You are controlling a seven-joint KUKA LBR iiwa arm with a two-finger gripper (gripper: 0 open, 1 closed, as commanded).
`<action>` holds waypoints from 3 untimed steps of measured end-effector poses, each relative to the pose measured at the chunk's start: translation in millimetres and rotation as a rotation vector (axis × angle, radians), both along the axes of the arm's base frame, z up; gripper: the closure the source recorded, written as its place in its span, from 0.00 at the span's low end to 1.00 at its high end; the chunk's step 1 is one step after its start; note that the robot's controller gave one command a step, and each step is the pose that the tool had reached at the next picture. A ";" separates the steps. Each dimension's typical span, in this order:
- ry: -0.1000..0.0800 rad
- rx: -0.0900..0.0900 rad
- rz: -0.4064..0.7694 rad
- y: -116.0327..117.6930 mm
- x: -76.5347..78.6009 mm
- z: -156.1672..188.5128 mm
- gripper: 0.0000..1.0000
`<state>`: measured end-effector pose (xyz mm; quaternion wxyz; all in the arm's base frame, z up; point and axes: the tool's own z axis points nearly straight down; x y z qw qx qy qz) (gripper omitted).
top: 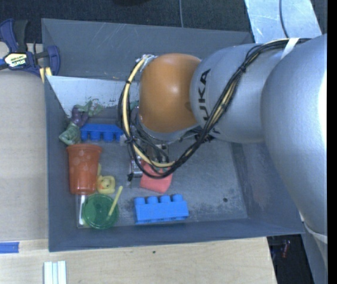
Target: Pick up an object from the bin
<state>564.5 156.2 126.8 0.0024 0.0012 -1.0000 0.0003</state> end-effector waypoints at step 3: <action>-0.015 0.003 0.314 88.3 -50.9 -10.6 0.00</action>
Offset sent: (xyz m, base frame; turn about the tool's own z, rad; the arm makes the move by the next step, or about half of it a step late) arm -0.0406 0.0521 -0.0568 -0.3294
